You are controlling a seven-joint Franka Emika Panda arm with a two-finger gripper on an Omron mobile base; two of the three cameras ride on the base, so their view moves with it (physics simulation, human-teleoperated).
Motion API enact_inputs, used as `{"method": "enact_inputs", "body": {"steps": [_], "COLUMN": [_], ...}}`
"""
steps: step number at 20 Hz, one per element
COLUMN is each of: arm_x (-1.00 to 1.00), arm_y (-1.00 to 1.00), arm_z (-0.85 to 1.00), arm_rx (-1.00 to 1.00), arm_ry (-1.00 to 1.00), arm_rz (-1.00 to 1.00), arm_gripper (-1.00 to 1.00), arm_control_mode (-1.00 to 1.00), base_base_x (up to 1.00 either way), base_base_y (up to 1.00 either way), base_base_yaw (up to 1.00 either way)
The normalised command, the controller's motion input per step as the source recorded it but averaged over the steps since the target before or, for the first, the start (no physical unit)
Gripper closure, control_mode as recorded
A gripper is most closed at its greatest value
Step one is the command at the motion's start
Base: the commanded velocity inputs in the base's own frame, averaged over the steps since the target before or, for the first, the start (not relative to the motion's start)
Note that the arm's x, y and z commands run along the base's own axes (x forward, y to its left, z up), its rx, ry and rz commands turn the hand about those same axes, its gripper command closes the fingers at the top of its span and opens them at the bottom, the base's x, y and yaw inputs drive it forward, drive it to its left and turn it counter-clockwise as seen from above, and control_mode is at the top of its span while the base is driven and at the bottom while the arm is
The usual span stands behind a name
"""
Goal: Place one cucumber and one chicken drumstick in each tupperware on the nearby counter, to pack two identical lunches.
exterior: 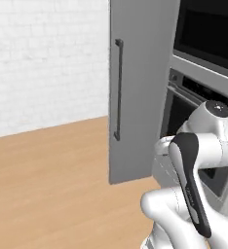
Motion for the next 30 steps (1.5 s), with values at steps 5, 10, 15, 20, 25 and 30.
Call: {"method": "enact_inputs", "body": {"steps": [5, 10, 15, 20, 25, 30], "arm_x": [0.00, 0.00, 0.00, 0.00, 0.00, 0.00], "arm_y": [0.00, 0.00, 0.00, 0.00, 0.00, 0.00], "arm_z": [0.00, 0.00, 0.00, 0.00, 0.00, 0.00], "arm_rx": [0.00, 0.00, 0.00, 0.00, 0.00, 0.00], "arm_ry": [0.00, 0.00, 0.00, 0.00, 0.00, 0.00], "arm_rz": [0.00, 0.00, 0.00, 0.00, 0.00, 0.00], "arm_gripper": [-1.00, -1.00, -1.00, -1.00, -1.00, -1.00], "arm_control_mode": [1.00, 1.00, 1.00, 1.00, 1.00, 1.00], "base_base_x": [0.27, 0.99, 1.00, 1.00, 1.00, 1.00], "base_base_y": [0.63, 0.02, 0.29, 0.41, 0.54, 0.73], "base_base_yaw": [0.60, 0.51, 0.12, 0.00, 0.00, -0.16]}}
